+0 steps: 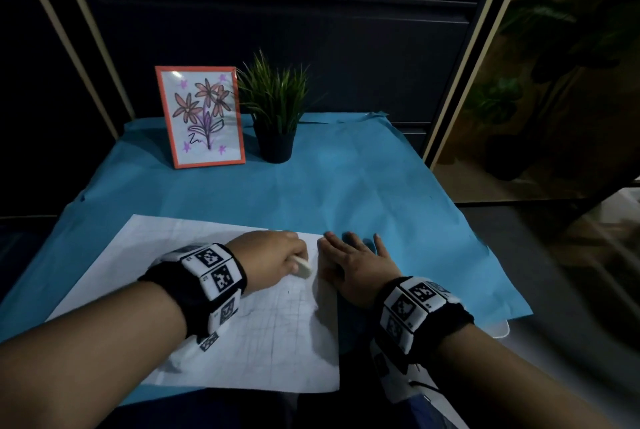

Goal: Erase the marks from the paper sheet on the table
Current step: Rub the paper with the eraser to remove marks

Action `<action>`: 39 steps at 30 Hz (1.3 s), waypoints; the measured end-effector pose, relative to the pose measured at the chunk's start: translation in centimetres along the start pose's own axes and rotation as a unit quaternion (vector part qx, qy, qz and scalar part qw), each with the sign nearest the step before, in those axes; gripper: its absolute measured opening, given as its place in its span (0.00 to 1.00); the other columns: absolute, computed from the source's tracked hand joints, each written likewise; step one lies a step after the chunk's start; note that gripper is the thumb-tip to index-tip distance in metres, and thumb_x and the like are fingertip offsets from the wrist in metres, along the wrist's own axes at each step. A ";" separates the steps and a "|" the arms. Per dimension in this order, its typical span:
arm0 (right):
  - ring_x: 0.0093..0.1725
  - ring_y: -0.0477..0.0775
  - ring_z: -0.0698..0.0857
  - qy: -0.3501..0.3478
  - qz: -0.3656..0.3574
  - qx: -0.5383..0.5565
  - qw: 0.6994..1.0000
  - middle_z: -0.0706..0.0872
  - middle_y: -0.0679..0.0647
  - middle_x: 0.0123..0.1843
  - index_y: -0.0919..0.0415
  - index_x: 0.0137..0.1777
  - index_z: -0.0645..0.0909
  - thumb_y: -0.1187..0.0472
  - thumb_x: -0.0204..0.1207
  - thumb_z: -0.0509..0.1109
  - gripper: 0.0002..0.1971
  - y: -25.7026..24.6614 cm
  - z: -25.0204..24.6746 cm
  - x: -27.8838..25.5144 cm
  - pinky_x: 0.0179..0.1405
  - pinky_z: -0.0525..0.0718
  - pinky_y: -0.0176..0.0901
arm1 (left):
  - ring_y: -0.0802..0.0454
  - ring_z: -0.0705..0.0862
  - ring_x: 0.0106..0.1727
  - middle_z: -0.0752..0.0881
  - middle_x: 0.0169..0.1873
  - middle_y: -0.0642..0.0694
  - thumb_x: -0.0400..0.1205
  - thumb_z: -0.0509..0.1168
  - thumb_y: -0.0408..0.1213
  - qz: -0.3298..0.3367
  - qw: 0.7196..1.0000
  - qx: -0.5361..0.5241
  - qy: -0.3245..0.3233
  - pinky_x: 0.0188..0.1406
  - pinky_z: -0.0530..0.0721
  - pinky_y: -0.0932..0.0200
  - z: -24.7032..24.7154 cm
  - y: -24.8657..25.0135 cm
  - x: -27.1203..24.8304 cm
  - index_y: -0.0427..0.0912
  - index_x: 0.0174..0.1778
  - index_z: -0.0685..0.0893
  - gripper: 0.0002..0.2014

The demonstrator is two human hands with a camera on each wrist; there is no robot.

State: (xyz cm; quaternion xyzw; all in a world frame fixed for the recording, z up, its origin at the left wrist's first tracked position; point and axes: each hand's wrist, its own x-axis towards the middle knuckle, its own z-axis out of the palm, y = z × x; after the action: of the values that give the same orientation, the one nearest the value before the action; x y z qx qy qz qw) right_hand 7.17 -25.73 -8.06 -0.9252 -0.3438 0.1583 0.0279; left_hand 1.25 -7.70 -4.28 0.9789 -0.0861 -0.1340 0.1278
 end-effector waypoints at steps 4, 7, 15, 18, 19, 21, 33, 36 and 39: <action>0.84 0.48 0.45 0.001 -0.002 0.000 1.000 0.46 0.38 0.85 0.45 0.84 0.47 0.45 0.85 0.51 0.29 0.1 0.0 0.0 0.79 0.36 0.65 | 0.51 0.80 0.59 0.80 0.57 0.54 0.86 0.60 0.42 -0.010 0.999 0.033 -0.002 0.59 0.76 0.54 0.1 0.6 0.5 0.52 0.62 0.82 0.11; 0.84 0.48 0.46 0.008 -0.006 -0.002 1.000 0.46 0.39 0.85 0.45 0.84 0.48 0.45 0.85 0.52 0.29 0.0 0.1 -0.1 0.79 0.37 0.65 | 0.51 0.80 0.59 0.79 0.59 0.55 0.86 0.60 0.42 0.022 0.995 0.074 -0.060 0.58 0.77 0.55 0.0 0.8 -0.3 0.55 0.66 0.82 0.13; 0.83 0.47 0.53 0.088 -0.043 0.067 0.993 0.55 0.43 0.84 0.47 0.82 0.58 0.45 0.81 0.60 0.30 0.1 -0.3 -0.4 0.79 0.37 0.60 | 0.54 0.78 0.57 0.79 0.55 0.56 0.86 0.60 0.42 -0.003 1.000 0.004 0.004 0.57 0.75 0.56 -0.1 -0.5 0.4 0.53 0.60 0.81 0.09; 0.83 0.45 0.54 0.070 -0.069 0.097 0.990 0.56 0.44 0.84 0.47 0.81 0.60 0.43 0.77 0.64 0.33 0.1 -0.4 -0.9 0.80 0.39 0.57 | 0.53 0.78 0.57 0.78 0.54 0.55 0.86 0.60 0.40 -0.020 1.000 -0.015 0.007 0.56 0.74 0.57 -0.4 -1.9 1.2 0.50 0.60 0.81 0.09; 0.83 0.45 0.53 0.049 -0.064 0.087 0.993 0.54 0.43 0.84 0.47 0.82 0.59 0.43 0.77 0.66 0.35 0.1 -0.4 -0.9 0.80 0.40 0.58 | 0.52 0.79 0.57 0.79 0.55 0.54 0.86 0.60 0.39 -0.027 0.999 -0.025 0.011 0.58 0.74 0.56 -0.6 -2.4 1.3 0.49 0.60 0.81 0.09; 0.84 0.46 0.49 0.025 -0.048 0.071 0.996 0.52 0.42 0.84 0.49 0.82 0.56 0.41 0.75 0.67 0.39 0.1 -0.4 -0.7 0.80 0.42 0.61 | 0.51 0.79 0.57 0.79 0.56 0.52 0.86 0.61 0.37 -0.038 0.998 -0.047 0.022 0.59 0.74 0.56 -0.9 -3.1 1.6 0.47 0.59 0.81 0.08; 0.84 0.45 0.43 -0.009 -0.025 0.016 1.000 0.44 0.38 0.85 0.46 0.84 0.46 0.33 0.78 0.55 0.39 -0.3 0.0 0.0 0.80 0.33 0.62 | 0.57 0.77 0.52 0.77 0.49 0.56 0.86 0.61 0.45 -0.009 1.000 -0.027 -0.002 0.53 0.72 0.63 -0.5 -1.9 1.0 0.49 0.58 0.84 0.10; 0.84 0.46 0.44 -0.009 -0.027 0.016 0.999 0.44 0.39 0.85 0.47 0.84 0.46 0.34 0.78 0.56 0.39 -0.4 -0.1 -0.1 0.79 0.33 0.62 | 0.57 0.77 0.52 0.80 0.53 0.55 0.86 0.60 0.44 -0.014 0.999 -0.027 -0.017 0.53 0.72 0.62 -0.4 -2.0 0.4 0.49 0.58 0.82 0.09; 0.84 0.47 0.45 -0.003 -0.026 0.029 0.999 0.45 0.39 0.85 0.44 0.84 0.45 0.35 0.78 0.57 0.38 -0.5 -0.2 -0.3 0.78 0.34 0.63 | 0.52 0.78 0.55 0.80 0.57 0.53 0.87 0.58 0.42 -0.038 0.999 -0.009 0.018 0.54 0.73 0.59 -0.2 -1.4 0.5 0.49 0.59 0.79 0.09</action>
State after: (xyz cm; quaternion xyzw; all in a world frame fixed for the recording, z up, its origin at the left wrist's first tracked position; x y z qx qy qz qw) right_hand 6.70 -25.53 -7.74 -0.9142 -0.3630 0.1706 0.0580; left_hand 1.95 -6.44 -4.58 0.9826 -0.0455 -0.1219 0.1328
